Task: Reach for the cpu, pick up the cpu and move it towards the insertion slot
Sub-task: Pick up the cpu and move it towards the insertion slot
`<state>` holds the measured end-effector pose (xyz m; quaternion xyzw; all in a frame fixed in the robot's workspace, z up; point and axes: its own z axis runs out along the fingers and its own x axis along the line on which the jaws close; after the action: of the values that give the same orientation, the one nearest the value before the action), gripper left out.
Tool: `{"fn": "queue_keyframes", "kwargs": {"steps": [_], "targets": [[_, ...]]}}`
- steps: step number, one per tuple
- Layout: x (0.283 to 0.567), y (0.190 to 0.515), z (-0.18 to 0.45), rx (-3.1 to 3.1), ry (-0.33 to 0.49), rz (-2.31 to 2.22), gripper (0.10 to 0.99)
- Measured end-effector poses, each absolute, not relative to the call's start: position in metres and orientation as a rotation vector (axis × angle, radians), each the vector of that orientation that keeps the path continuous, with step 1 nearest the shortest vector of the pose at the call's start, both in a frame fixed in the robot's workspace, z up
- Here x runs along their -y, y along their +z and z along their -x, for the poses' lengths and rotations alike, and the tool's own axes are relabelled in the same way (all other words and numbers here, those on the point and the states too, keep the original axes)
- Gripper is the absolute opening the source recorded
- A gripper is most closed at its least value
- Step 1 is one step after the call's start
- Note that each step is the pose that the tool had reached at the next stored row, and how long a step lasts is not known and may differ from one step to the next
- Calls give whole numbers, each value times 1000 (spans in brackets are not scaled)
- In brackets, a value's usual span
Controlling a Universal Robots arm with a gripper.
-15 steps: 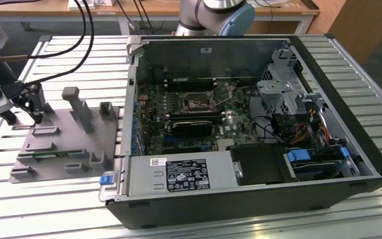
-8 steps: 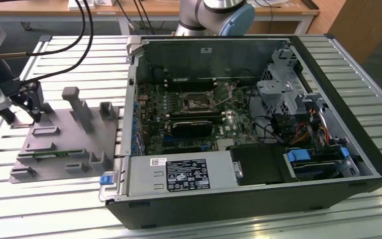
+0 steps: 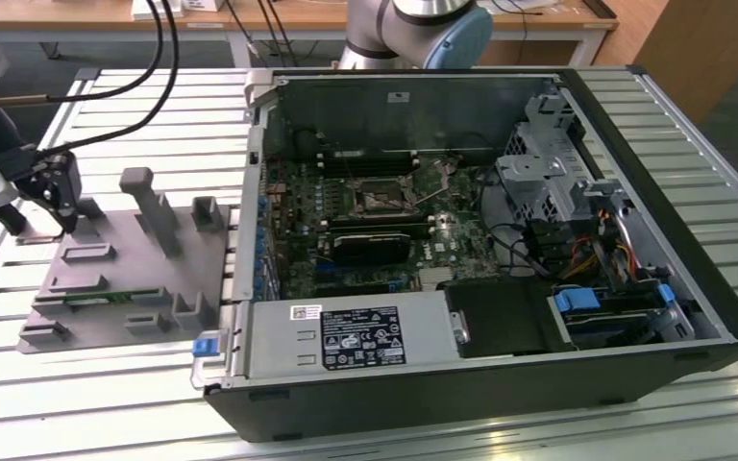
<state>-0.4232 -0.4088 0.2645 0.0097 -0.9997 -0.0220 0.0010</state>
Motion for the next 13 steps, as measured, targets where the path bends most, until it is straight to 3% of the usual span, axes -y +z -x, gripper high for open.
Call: {"fn": "queue_keyframes", "kwargs": {"steps": [13], "targets": [[409, 272, 423, 3139, -69, -30, 545]]}}
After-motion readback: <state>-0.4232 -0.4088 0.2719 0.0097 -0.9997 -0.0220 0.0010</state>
